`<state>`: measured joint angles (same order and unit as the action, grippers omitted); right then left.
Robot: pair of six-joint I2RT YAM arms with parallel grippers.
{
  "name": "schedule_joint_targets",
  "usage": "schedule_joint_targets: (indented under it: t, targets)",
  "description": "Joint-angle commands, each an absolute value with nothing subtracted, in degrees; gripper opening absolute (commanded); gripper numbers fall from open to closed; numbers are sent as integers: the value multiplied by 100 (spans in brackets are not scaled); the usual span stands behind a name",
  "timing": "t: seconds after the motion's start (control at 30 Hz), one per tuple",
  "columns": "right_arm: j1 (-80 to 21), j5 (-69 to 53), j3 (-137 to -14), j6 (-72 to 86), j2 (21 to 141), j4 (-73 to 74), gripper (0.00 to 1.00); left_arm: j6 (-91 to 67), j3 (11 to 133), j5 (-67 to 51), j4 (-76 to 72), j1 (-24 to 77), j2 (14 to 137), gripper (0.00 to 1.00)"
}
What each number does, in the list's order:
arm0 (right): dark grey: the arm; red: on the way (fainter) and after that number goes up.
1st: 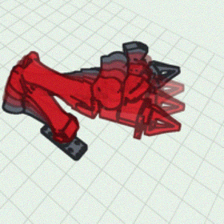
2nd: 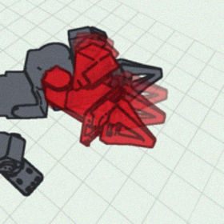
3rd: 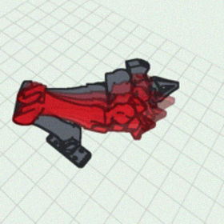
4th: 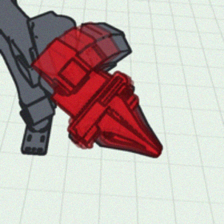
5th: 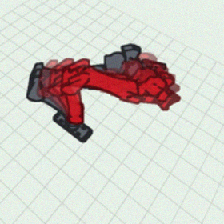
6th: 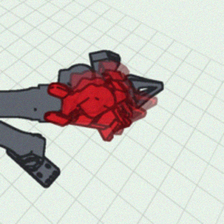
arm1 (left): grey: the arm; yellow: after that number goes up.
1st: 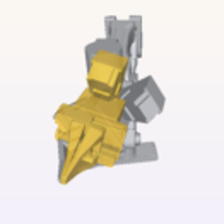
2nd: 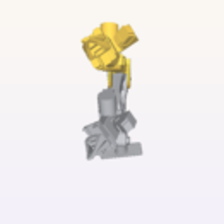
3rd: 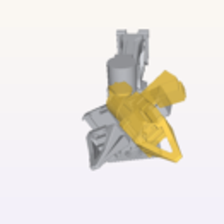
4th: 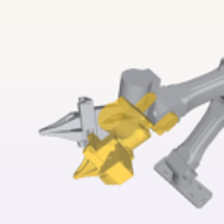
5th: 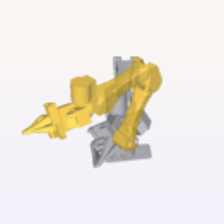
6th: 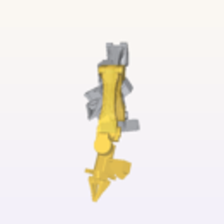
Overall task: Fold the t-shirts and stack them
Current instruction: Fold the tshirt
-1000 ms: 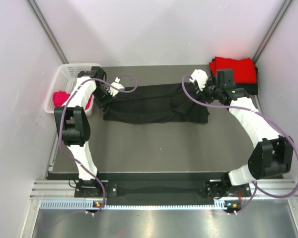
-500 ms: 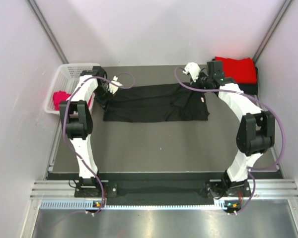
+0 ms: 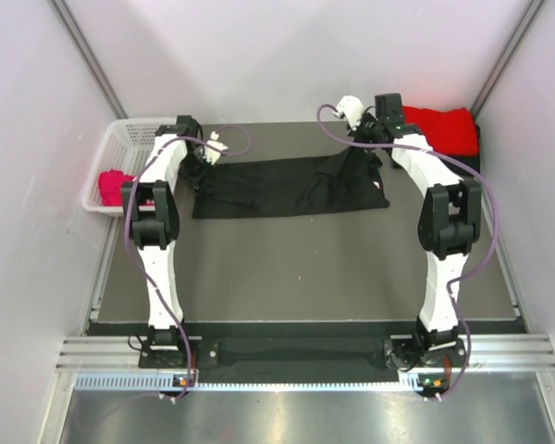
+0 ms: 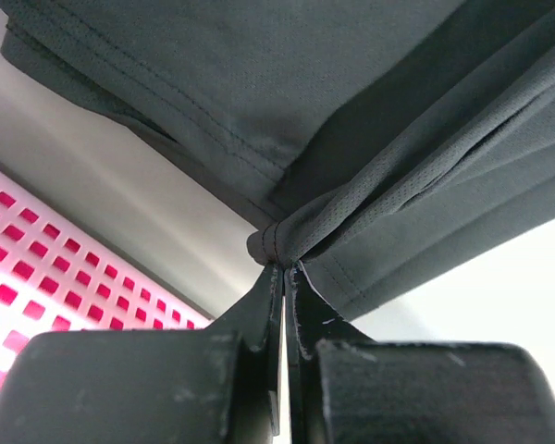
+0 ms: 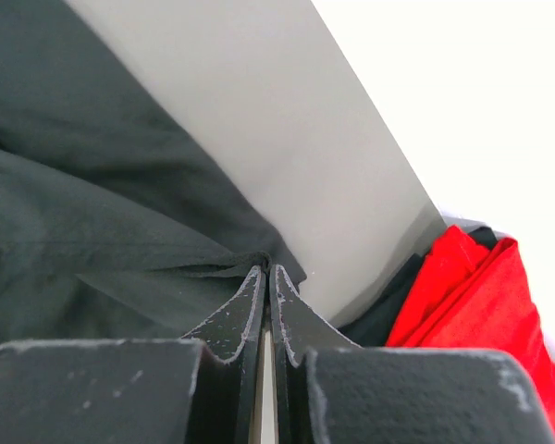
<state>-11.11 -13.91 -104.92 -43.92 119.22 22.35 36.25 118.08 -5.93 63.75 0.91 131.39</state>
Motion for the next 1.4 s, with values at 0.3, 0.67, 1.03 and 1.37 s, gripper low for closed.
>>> schedule_joint_targets:
  t: [0.3, 0.67, 1.03, 1.37]
  targets:
    - [-1029, -915, -11180, -3677, 12139, 1802, 31, 2989, 12313, -702, 5836, 123, 12650, 33]
    - [-1090, -2206, -10230, -3806, 11777, 2864, 34, 3173, 11373, -1380, 5924, 554, 12647, 12]
    - [-1327, -2285, -11144, -4052, 12892, 3709, 31, 3041, 10900, -1292, 5898, 536, 12876, 0]
    - [-1643, -2329, -12056, -3885, 13596, 3595, 31, 2856, 10249, -1126, 5801, 527, 12788, 0]
